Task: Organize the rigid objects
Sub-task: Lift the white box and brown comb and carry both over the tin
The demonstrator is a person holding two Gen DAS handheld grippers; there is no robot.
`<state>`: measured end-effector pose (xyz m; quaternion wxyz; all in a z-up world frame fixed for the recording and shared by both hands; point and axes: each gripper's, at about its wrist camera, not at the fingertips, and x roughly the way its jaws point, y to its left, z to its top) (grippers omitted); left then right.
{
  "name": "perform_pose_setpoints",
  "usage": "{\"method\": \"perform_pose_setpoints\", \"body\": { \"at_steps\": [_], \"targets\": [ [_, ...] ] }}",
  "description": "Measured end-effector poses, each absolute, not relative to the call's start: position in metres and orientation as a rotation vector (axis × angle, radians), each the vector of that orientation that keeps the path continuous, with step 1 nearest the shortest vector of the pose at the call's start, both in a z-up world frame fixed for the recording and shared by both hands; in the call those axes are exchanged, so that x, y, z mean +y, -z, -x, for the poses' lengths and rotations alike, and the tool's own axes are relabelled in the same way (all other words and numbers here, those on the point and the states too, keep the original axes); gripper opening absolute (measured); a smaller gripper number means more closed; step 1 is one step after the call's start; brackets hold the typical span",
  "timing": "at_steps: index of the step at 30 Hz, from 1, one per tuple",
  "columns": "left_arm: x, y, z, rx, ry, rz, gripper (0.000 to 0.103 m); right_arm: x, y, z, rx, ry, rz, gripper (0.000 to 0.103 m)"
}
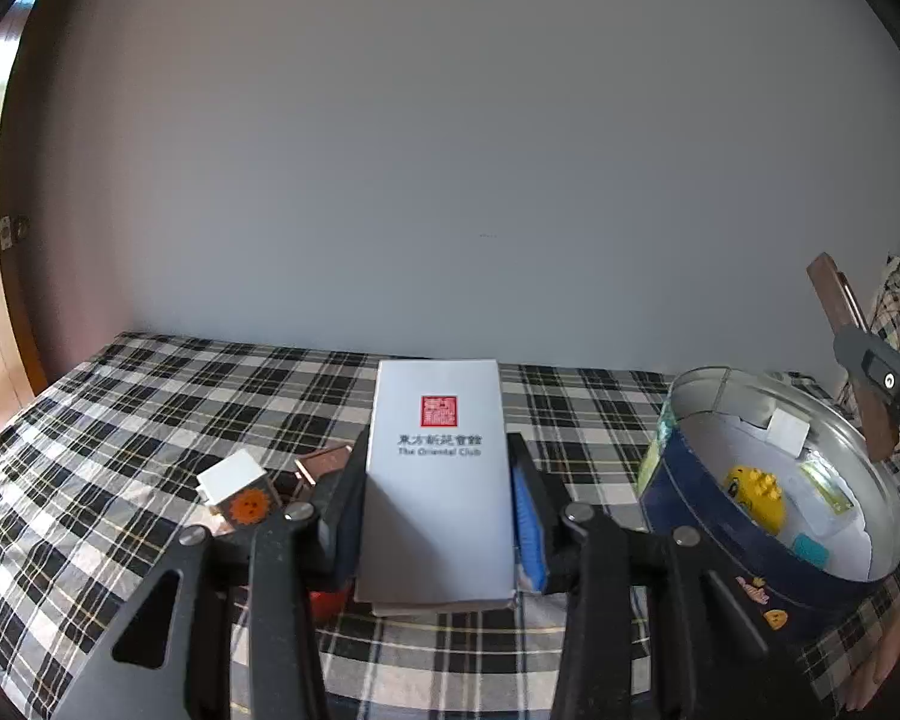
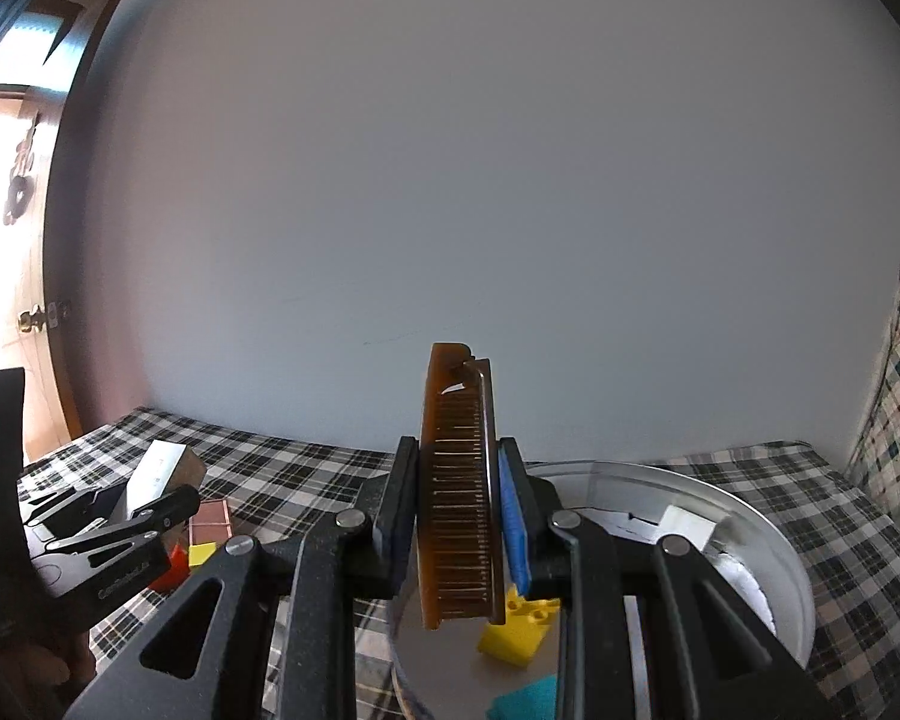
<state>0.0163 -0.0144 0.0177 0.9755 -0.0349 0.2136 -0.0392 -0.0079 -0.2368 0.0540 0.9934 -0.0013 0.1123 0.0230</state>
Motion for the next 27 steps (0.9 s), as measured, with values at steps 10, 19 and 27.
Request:
{"method": "perform_pose_setpoints", "body": {
  "at_steps": [10,19,27],
  "targets": [
    [-0.037,-0.024,-0.017,0.423,0.110,0.063,0.040,-0.254,-0.054,0.009,0.219,0.011,-0.009,0.027],
    [-0.058,-0.029,-0.019,0.418,0.144,0.052,0.040,-0.279,-0.060,0.019,0.210,0.050,-0.021,0.027],
    [-0.082,-0.034,-0.020,0.408,0.182,0.044,0.040,-0.293,-0.064,0.021,0.206,0.088,-0.027,0.027]
  ]
}}
